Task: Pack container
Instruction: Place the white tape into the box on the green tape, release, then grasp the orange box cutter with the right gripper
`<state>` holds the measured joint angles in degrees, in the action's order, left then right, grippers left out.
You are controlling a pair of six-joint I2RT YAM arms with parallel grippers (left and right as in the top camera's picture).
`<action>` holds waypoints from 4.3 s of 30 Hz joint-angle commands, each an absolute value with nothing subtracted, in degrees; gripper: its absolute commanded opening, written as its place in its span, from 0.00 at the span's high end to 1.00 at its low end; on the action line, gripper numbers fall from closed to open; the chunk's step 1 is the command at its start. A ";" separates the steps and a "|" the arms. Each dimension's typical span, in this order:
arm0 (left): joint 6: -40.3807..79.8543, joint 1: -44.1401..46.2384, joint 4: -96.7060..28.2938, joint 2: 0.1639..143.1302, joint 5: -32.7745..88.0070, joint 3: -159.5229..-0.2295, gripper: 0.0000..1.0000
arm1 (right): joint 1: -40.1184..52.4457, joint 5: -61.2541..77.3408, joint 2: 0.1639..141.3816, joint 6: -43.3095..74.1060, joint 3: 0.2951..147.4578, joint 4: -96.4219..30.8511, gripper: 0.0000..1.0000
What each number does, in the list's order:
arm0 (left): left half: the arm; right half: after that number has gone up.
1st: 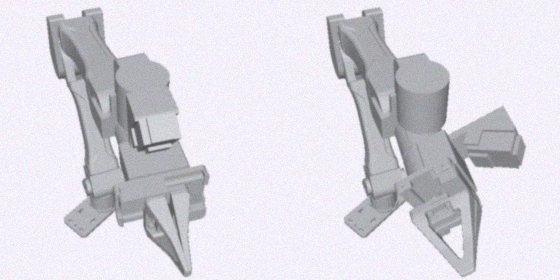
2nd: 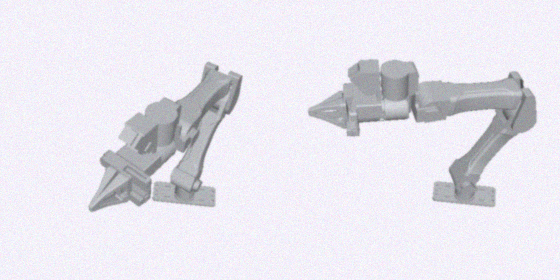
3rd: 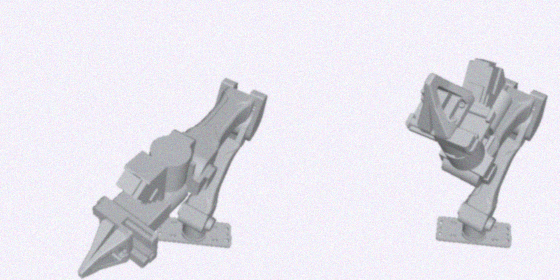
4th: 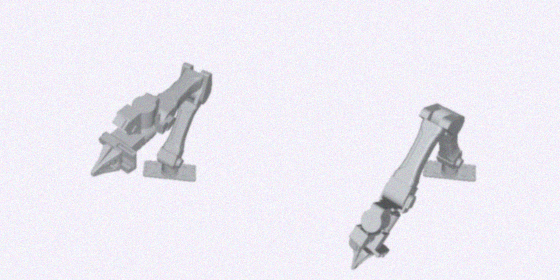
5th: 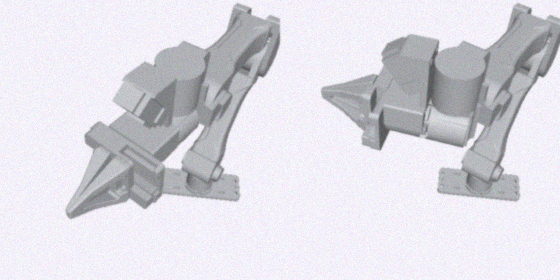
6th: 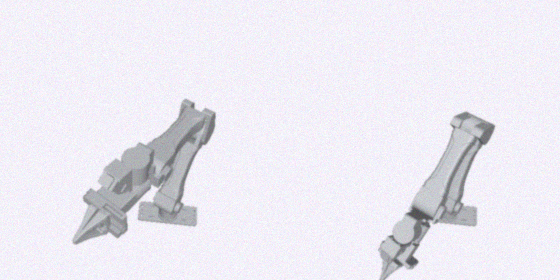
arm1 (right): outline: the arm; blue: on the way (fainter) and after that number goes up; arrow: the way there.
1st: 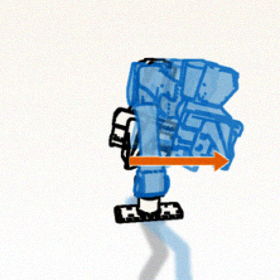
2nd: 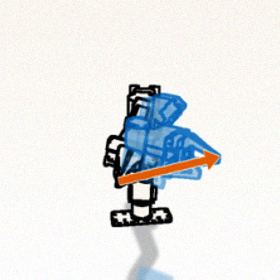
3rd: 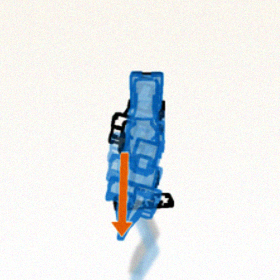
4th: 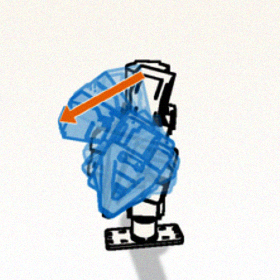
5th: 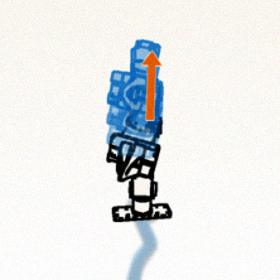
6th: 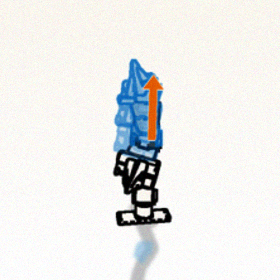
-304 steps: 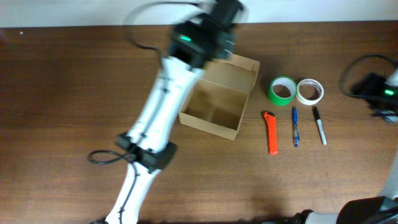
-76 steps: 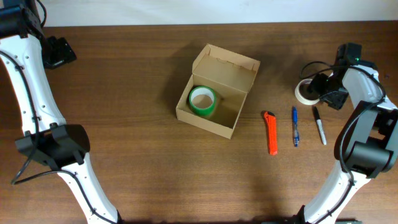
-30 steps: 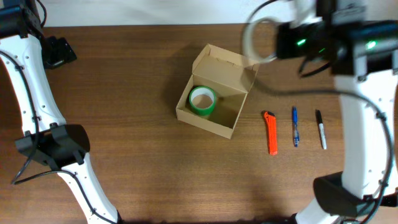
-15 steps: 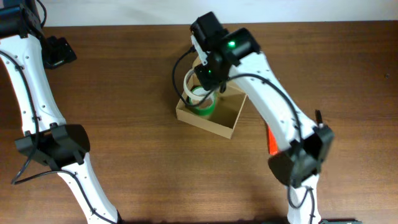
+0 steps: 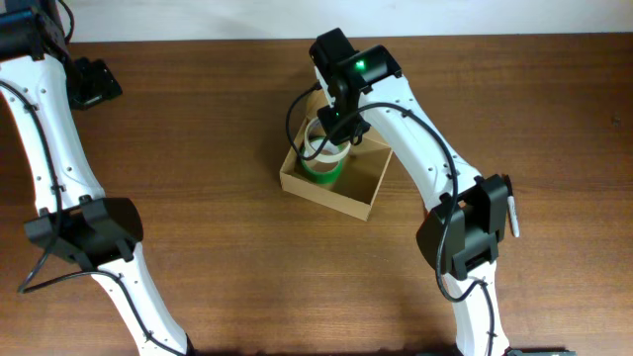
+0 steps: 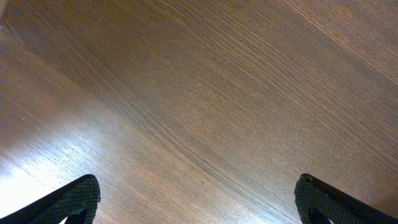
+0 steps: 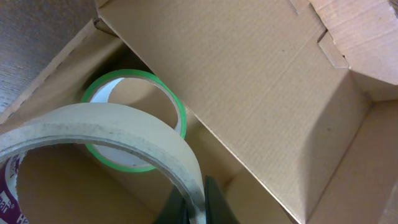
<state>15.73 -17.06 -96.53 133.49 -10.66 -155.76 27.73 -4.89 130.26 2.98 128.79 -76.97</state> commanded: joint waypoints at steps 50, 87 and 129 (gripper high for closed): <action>14.90 -17.43 -96.66 132.53 -10.26 -155.59 0.00 | 28.45 -0.97 132.00 3.84 126.80 -68.90 0.73; 14.90 -17.43 -96.66 132.53 -10.26 -155.59 0.00 | 1.61 -8.60 111.72 4.67 110.41 -85.86 0.35; 14.90 -17.43 -96.66 132.53 -10.26 -155.59 0.00 | 4.12 2.33 104.47 10.41 58.39 -41.71 0.63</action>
